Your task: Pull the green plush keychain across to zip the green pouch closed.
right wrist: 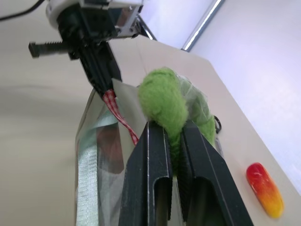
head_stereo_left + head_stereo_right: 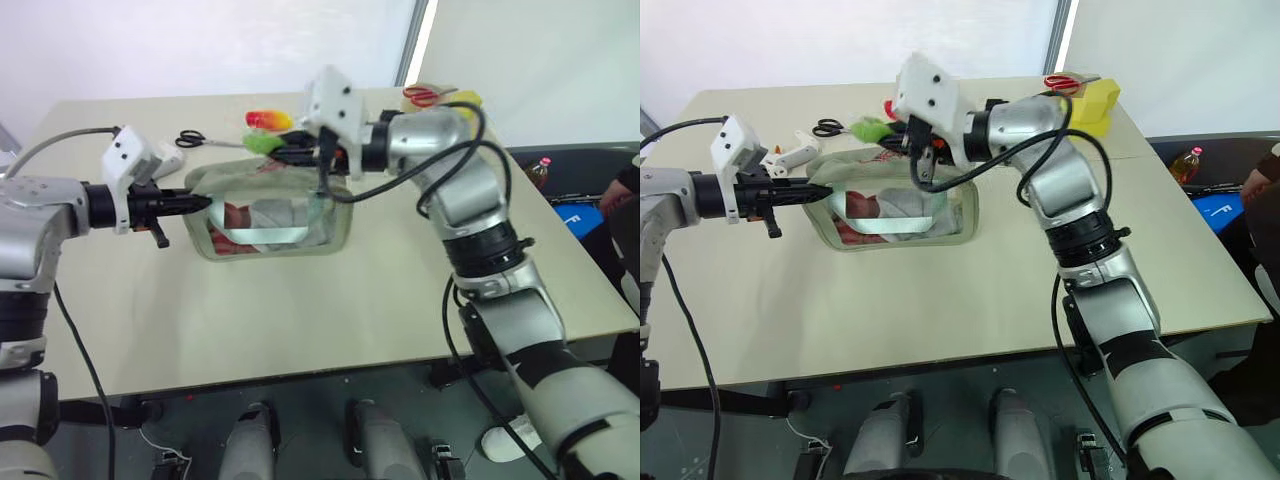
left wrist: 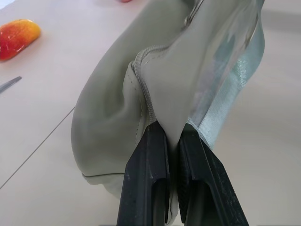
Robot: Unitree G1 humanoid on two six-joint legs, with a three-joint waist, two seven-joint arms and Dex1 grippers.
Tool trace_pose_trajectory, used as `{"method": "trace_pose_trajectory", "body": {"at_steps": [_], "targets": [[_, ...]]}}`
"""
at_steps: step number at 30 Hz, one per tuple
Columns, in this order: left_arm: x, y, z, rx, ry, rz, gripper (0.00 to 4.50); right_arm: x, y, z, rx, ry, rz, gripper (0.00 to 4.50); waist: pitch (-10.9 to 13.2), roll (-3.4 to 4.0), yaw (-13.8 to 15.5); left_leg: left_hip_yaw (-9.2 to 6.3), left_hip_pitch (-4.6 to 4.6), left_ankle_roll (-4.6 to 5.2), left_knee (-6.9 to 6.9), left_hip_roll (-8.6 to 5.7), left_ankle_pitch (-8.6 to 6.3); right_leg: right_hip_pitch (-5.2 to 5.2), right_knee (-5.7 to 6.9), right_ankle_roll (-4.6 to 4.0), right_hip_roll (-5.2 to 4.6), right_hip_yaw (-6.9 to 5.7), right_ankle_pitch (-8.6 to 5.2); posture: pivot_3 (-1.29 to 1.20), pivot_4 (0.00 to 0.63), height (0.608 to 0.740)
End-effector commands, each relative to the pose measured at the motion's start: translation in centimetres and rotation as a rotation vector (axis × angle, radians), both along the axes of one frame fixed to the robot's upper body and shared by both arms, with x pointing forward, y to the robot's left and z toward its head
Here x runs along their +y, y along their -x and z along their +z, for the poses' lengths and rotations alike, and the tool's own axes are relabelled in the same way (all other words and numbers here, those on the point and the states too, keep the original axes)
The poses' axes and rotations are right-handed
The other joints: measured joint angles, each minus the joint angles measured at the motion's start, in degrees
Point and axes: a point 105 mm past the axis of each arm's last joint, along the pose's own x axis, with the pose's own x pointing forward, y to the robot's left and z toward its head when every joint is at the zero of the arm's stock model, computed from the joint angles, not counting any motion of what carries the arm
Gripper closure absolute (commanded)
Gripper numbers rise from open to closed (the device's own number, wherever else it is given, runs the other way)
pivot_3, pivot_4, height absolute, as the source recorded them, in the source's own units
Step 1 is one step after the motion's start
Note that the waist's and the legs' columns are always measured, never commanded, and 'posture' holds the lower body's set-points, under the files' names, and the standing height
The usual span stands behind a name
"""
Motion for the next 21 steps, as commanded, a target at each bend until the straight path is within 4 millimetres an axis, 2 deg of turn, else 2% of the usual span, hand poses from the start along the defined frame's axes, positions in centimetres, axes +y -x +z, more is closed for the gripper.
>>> {"method": "trace_pose_trajectory", "body": {"at_steps": [1, 6, 10, 13, 17, 21], "targets": [[-0.3, 0.0, 1.3, -0.055, -0.012, -0.011, 4.5, -3.4, -1.2, 1.8, -0.038, -0.051, -0.148, 4.44, 0.0, 0.0, 0.1, 0.0, 0.0, 0.0, 0.01, 0.0, 0.0, 0.01, 0.0, -0.01, -0.01, 0.0, 0.01, 0.0, 0.15, 0.74], [-0.3, 0.0, 1.2, -0.056, -0.022, -0.011, 4.5, -8.7, -3.1, 0.4, -0.055, 0.032, -0.36, 4.44, 0.0, 0.0, 0.2, 0.01, -0.02, -0.13, -0.02, -0.01, -0.08, 0.0, -0.11, -0.03, -0.02, 0.0, 0.01, 0.0, 0.15, 0.74], [-0.2, 0.0, 1.2, -0.054, -0.021, -0.013, 4.5, -11.8, -3.6, -0.2, -0.065, 0.058, -0.487, 4.44, 0.0, 0.01, 0.1, 0.03, -0.05, 0.01, -0.09, -0.01, 0.0, -0.04, -0.19, -0.01, -0.02, 0.01, 0.0, 0.0, 0.15, 0.74], [-0.3, -0.1, 1.1, -0.052, -0.021, -0.014, 4.5, -14.1, -4.3, -1.3, -0.07, 0.083, -0.586, 4.44, 0.0, 0.01, 0.0, 0.02, -0.03, 0.01, -0.12, -0.01, 0.0, -0.05, -0.17, -0.01, -0.01, 0.01, 0.0, 0.0, 0.15, 0.74], [-0.3, -0.1, 1.0, -0.047, -0.02, -0.016, 4.5, -14.5, -4.9, -4.7, -0.012, 0.084, -0.623, 4.44, 0.0, 0.0, -0.2, 0.02, -0.01, 0.01, -0.06, -0.01, 0.0, 0.01, -0.18, -0.01, -0.02, 0.01, 0.0, 0.0, 0.15, 0.74], [-0.3, 0.0, 1.1, -0.046, -0.018, -0.011, 4.5, -12.3, -5.6, -8.7, 0.118, 0.002, -0.606, 4.44, 0.0, 0.0, -0.4, 0.01, 0.02, 0.02, -0.04, -0.01, 0.01, 0.04, -0.14, -0.01, 0.0, 0.02, 0.0, 0.0, 0.15, 0.74]]}}
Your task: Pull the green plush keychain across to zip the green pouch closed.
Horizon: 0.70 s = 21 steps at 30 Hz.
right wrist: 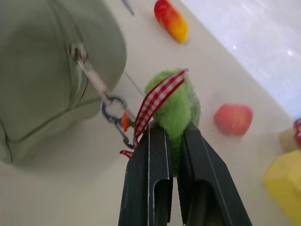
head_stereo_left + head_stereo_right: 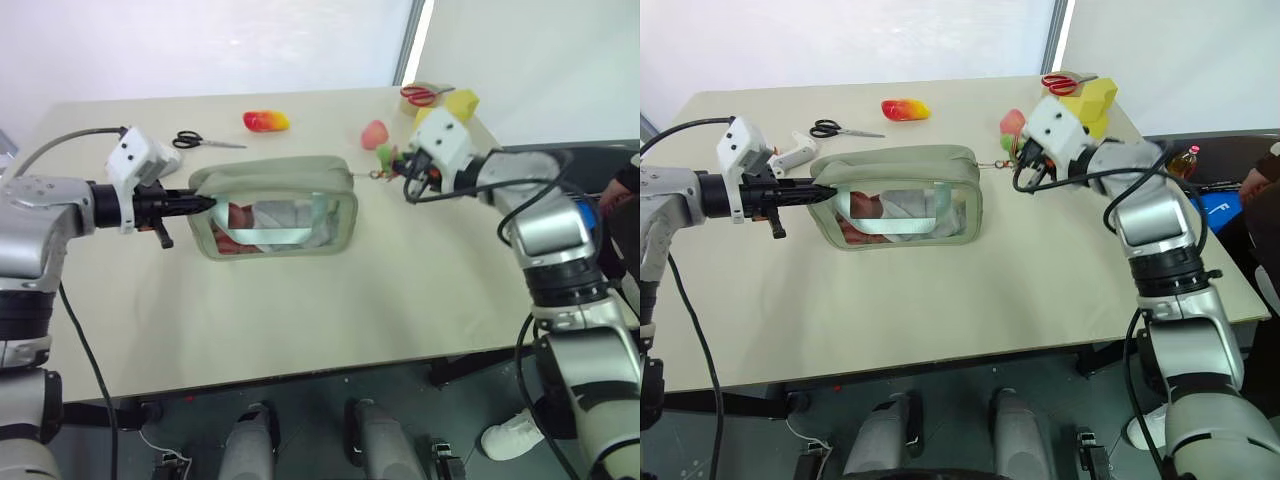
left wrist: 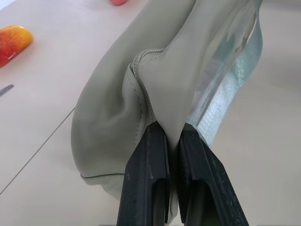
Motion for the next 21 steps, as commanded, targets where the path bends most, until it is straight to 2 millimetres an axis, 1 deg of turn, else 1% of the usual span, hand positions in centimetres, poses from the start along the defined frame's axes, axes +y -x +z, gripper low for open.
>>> {"method": "trace_pose_trajectory", "body": {"at_steps": [1, 2, 3, 5, 6, 7, 11, 15, 17, 18, 20, 21], "targets": [[0.1, 0.2, 1.3, -0.04, -0.005, 0.004, 4.5, 1.4, -0.6, -1.1, 0.017, -0.11, -0.014, 4.44, 0.0, 0.0, 0.0, 0.0, 0.0, 0.0, 0.0, 0.0, 0.0, -0.02, 0.04, 0.0, 0.0, 0.0, 0.0, 0.0, 0.15, 0.74], [0.1, 0.2, 1.3, -0.04, -0.005, 0.005, 4.5, 1.8, -0.9, -1.8, 0.034, -0.141, -0.025, 4.44, 0.0, 0.0, 0.0, -0.01, 0.01, 0.01, 0.0, 0.0, 0.0, -0.02, 0.07, 0.0, 0.01, 0.0, 0.0, 0.0, 0.15, 0.74], [0.1, 0.3, 1.3, -0.039, -0.006, 0.006, 4.5, 2.3, -1.1, -2.9, 0.044, -0.136, -0.032, 4.44, 0.0, 0.0, 0.0, -0.01, 0.01, 0.01, 0.0, 0.0, 0.01, -0.02, 0.08, 0.0, 0.02, 0.0, 0.0, 0.0, 0.15, 0.74], [0.3, 0.4, 1.2, -0.036, -0.008, 0.012, 4.5, 4.5, -0.8, -6.0, 0.095, -0.127, 0.0, 4.44, 0.0, -0.03, 0.0, -0.02, 0.0, 0.01, 0.03, 0.0, 0.01, -0.02, 0.1, 0.01, 0.01, 0.0, 0.0, 0.0, 0.15, 0.74], [0.3, 0.5, 1.2, -0.035, -0.008, 0.014, 4.5, 5.3, -0.5, -7.0, 0.117, -0.12, 0.026, 4.44, 0.0, -0.05, 0.0, -0.02, 0.04, 0.01, 0.02, 0.0, 0.01, 0.05, 0.07, 0.01, 0.02, 0.0, 0.0, 0.0, 0.15, 0.74], [0.4, 0.5, 1.2, -0.034, -0.008, 0.015, 4.5, 5.8, -0.3, -7.5, 0.129, -0.119, 0.042, 4.44, 0.0, -0.05, 0.0, -0.02, 0.05, 0.01, 0.02, 0.0, 0.01, 0.07, 0.05, 0.02, 0.01, 0.0, 0.0, 0.0, 0.15, 0.74], [0.5, 0.8, 1.2, -0.035, -0.006, 0.022, 4.5, 6.2, 0.4, -9.9, 0.176, -0.054, 0.072, 4.44, 0.0, -0.06, -0.1, -0.02, 0.07, 0.01, 0.03, 0.0, 0.01, 0.1, 0.05, 0.01, 0.01, 0.0, 0.0, 0.0, 0.15, 0.74], [0.6, 0.9, 0.9, -0.033, -0.002, 0.03, 4.5, 5.2, 1.0, -12.3, 0.204, 0.071, 0.096, 4.44, -0.1, -0.05, -0.1, -0.06, 0.21, 0.0, -0.01, 0.01, 0.0, 0.18, 0.11, 0.01, 0.04, 0.0, -0.01, 0.0, 0.15, 0.74], [0.5, 0.9, 0.8, -0.034, 0.0, 0.031, 4.5, 4.8, 1.0, -12.8, 0.194, 0.118, 0.1, 4.44, -0.1, -0.07, -0.1, -0.06, 0.27, 0.0, -0.01, 0.01, 0.0, 0.27, 0.09, 0.0, 0.03, 0.0, -0.01, 0.0, 0.15, 0.74], [0.5, 0.9, 0.9, -0.036, 0.002, 0.031, 4.5, 4.7, 0.8, -12.4, 0.187, 0.102, 0.091, 4.44, -0.1, -0.1, -0.2, -0.06, 0.3, -0.01, 0.0, 0.01, -0.01, 0.33, 0.06, 0.0, 0.03, 0.0, -0.01, 0.0, 0.15, 0.74], [0.5, 0.8, 0.9, -0.039, 0.002, 0.033, 4.5, 4.7, 0.4, -11.0, 0.168, 0.051, 0.086, 4.44, -0.1, -0.12, -0.2, -0.06, 0.35, -0.02, 0.0, 0.01, -0.01, 0.39, 0.04, 0.0, 0.03, 0.0, -0.01, 0.0, 0.15, 0.74], [0.5, 0.8, 0.9, -0.042, 0.005, 0.035, 4.5, 4.8, 0.4, -9.9, 0.179, -0.01, 0.094, 4.13, -0.1, -0.12, -0.2, -0.06, 0.37, -0.02, 0.0, 0.01, -0.01, 0.41, 0.04, 0.0, 0.03, 0.0, -0.01, 0.0, 0.15, 0.74]]}}
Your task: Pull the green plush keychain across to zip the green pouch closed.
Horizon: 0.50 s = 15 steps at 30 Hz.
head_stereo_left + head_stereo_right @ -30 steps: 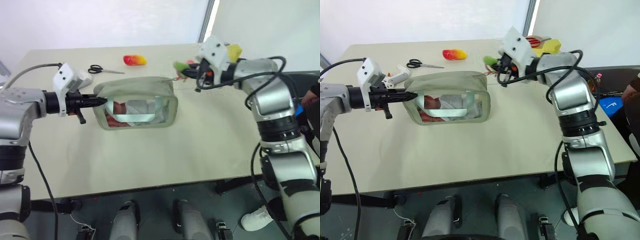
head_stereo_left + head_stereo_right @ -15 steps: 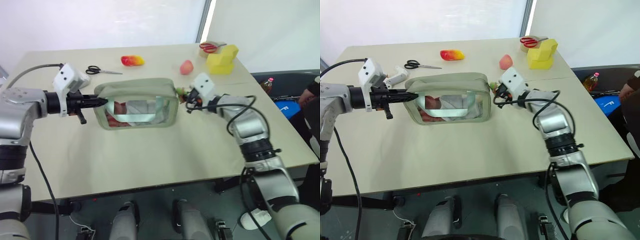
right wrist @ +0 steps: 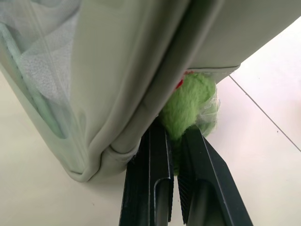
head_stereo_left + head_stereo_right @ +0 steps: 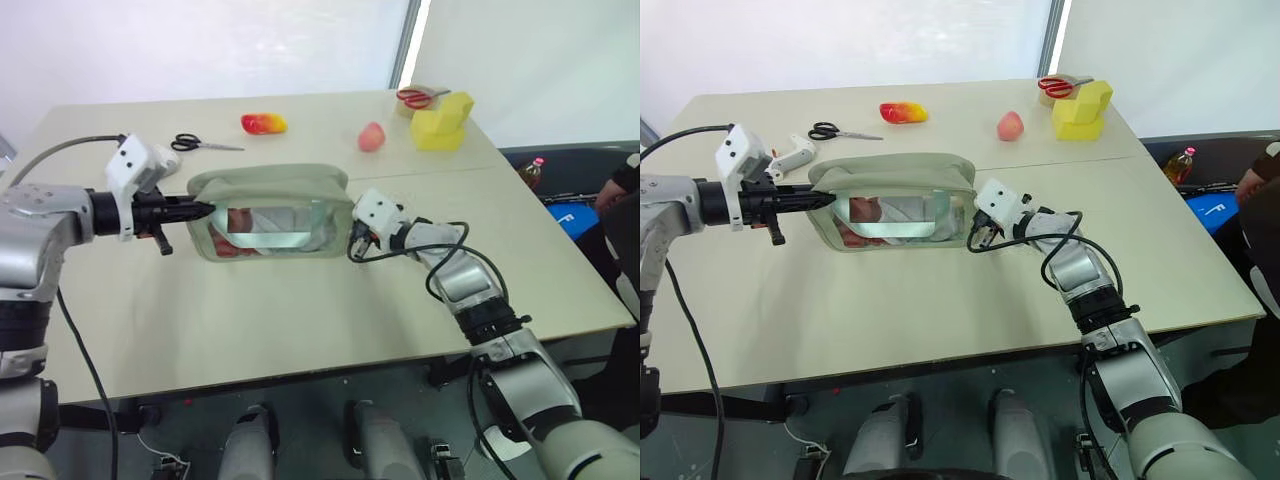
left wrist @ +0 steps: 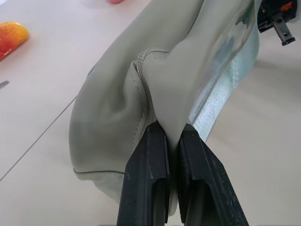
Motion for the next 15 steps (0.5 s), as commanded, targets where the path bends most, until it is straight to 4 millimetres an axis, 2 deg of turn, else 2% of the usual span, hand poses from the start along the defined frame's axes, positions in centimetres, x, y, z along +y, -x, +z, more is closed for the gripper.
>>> {"method": "trace_pose_trajectory", "body": {"at_steps": [1, 2, 5, 9, 10, 11, 15], "targets": [[0.5, 0.1, 1.5, -0.06, 0.0, 0.023, 4.5, -0.2, 0.3, -0.1, 0.107, -0.077, 0.013, 3.74, 0.0, 0.0, 0.0, 0.0, 0.0, 0.0, 0.0, 0.0, 0.0, 0.0, 0.0, 0.0, 0.0, 0.0, 0.0, 0.0, 0.15, 0.74], [0.6, -0.1, 1.6, -0.074, 0.0, 0.034, 4.12, -0.3, 0.3, 1.1, 0.095, -0.098, 0.024, 3.45, 0.0, 0.0, 0.0, 0.0, 0.0, 0.0, -0.01, 0.0, 0.0, 0.0, 0.0, 0.0, 0.0, 0.0, 0.0, 0.0, 0.15, 0.74], [0.9, -0.2, 2.3, -0.072, 0.032, 0.04, 2.89, -1.6, 0.8, 5.2, 0.072, -0.119, 0.069, 1.99, 0.0, 0.05, 0.2, 0.0, -0.04, 0.0, -0.02, 0.0, 0.0, -0.04, -0.02, 0.0, -0.01, 0.0, 0.0, 0.0, 0.15, 0.74], [1.4, -0.1, 2.6, -0.066, 0.03, 0.039, 0.83, -3.1, 2.6, 9.0, 0.084, -0.127, 0.126, 0.0, 0.0, 0.06, 0.4, 0.0, -0.35, 0.02, -0.02, 0.0, 0.01, -0.39, -0.02, 0.01, -0.01, 0.0, -0.01, 0.0, 0.15, 0.74], [1.7, -0.1, 2.6, -0.061, 0.025, 0.043, 0.32, -3.6, 3.3, 10.2, 0.089, -0.122, 0.148, 0.0, 0.0, 0.06, 0.4, 0.01, -0.37, 0.02, -0.06, 0.0, 0.01, -0.43, -0.03, 0.02, -0.01, 0.0, -0.01, 0.0, 0.15, 0.74], [2.0, 0.0, 2.6, -0.055, 0.023, 0.045, 0.03, -4.0, 4.1, 11.2, 0.097, -0.117, 0.17, 0.0, 0.0, 0.07, 0.4, 0.01, -0.36, 0.02, -0.08, 0.0, 0.01, -0.44, -0.03, 0.03, -0.01, 0.0, -0.02, 0.0, 0.15, 0.74], [3.0, 0.6, 3.5, -0.047, 0.052, 0.061, 0.03, -3.5, 6.3, 14.3, 0.134, -0.169, 0.237, 0.0, 0.1, 0.07, 0.2, 0.01, -0.35, 0.0, -0.15, 0.0, 0.0, -0.47, -0.08, 0.02, -0.01, 0.0, -0.02, 0.0, 0.15, 0.74]]}}
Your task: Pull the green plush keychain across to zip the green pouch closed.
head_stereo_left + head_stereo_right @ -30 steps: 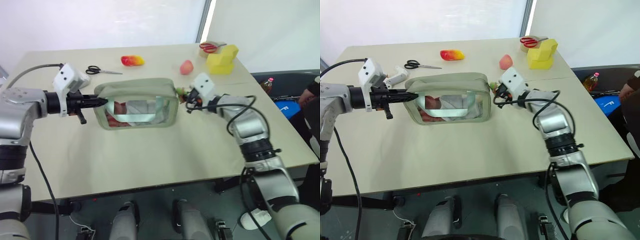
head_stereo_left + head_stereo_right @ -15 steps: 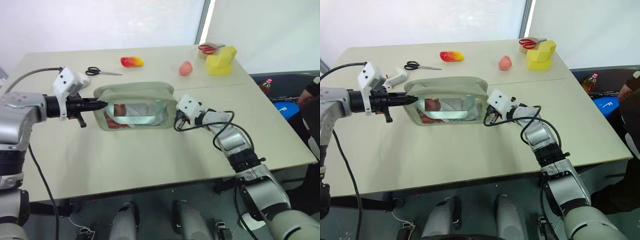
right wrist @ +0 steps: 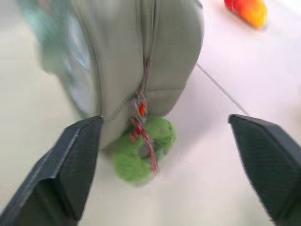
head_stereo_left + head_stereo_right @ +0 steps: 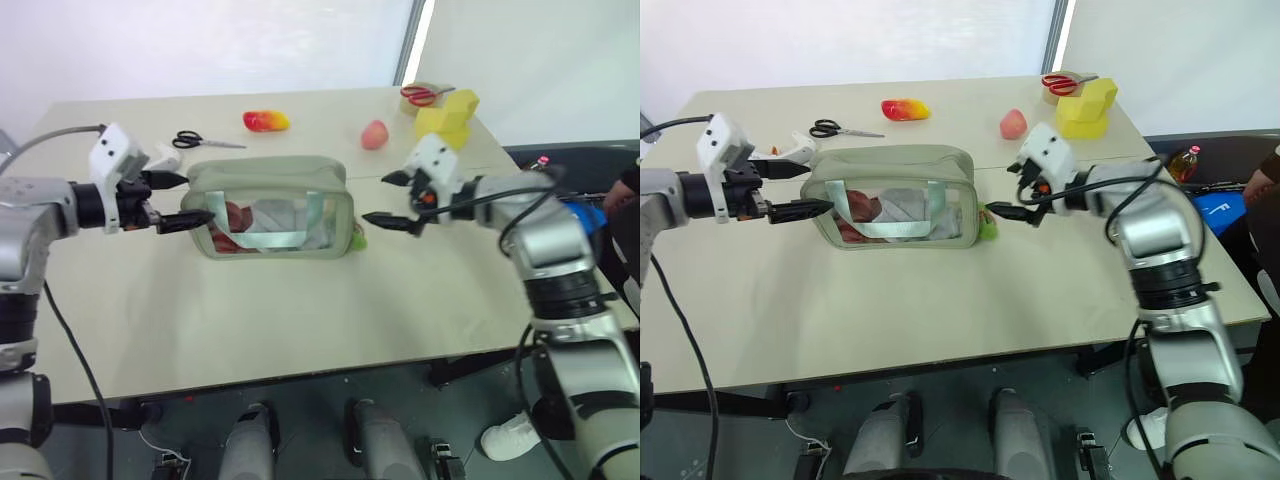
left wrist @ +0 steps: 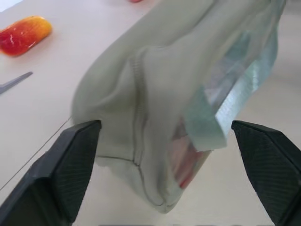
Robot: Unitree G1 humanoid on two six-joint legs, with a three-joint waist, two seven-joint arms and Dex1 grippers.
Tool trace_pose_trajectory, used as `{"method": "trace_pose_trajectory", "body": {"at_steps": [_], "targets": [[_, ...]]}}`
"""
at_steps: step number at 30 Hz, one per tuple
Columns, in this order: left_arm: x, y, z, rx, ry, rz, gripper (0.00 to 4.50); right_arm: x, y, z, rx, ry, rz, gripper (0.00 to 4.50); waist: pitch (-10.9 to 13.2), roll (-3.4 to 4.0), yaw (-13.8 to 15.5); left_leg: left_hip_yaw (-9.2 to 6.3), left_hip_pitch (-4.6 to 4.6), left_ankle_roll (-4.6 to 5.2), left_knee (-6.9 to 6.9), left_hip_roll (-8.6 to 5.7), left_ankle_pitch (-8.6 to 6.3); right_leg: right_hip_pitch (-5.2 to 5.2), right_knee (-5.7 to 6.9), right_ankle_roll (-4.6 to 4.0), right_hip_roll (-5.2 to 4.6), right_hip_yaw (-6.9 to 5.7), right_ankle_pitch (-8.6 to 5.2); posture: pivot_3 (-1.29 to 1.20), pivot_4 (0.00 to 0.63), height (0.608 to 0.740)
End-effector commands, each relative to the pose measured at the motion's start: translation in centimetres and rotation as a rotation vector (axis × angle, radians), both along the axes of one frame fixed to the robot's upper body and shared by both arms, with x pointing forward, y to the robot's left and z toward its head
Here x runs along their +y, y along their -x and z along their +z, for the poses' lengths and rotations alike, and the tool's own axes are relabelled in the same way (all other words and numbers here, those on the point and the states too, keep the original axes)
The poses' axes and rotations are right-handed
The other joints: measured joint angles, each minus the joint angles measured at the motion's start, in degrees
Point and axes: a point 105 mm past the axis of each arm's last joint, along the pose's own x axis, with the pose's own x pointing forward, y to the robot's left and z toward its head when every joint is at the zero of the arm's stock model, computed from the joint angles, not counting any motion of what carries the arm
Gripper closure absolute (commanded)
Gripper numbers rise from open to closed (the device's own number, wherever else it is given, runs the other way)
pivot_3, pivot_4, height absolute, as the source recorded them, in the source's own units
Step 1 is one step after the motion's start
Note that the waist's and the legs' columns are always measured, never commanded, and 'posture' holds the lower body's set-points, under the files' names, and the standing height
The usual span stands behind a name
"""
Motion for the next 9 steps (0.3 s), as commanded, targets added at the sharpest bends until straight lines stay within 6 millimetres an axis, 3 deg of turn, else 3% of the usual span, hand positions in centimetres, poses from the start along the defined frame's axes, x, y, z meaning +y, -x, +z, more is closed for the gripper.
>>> {"method": "trace_pose_trajectory", "body": {"at_steps": [1, 5, 9], "targets": [[1.2, 0.8, 2.5, -0.052, 0.034, 0.02, 0.03, 1.3, 2.2, 3.8, -0.023, -0.068, 0.085, 0.0, 0.0, 0.0, -0.2, 0.0, 0.02, 0.0, 0.0, 0.0, 0.0, 0.0, 0.0, -0.01, 0.0, 0.01, 0.0, 0.0, 0.15, 0.74], [3.0, 1.2, 3.1, -0.053, 0.026, 0.089, 0.03, 1.5, 2.7, 4.5, -0.035, -0.076, 0.07, 0.0, 0.0, 0.0, -0.1, -0.01, 0.02, -0.15, 0.0, 0.01, -0.09, -0.03, 0.0, -0.05, -0.02, 0.0, 0.02, 0.0, 0.15, 0.74], [3.0, 1.7, 3.7, -0.063, 0.055, 0.076, 0.03, 1.7, 2.9, 4.7, -0.04, -0.103, 0.054, 0.0, 0.0, 0.0, 0.1, 0.02, -0.04, -0.16, 0.02, -0.01, -0.1, -0.02, -0.12, -0.05, -0.07, 0.0, 0.03, 0.0, 0.15, 0.74]]}}
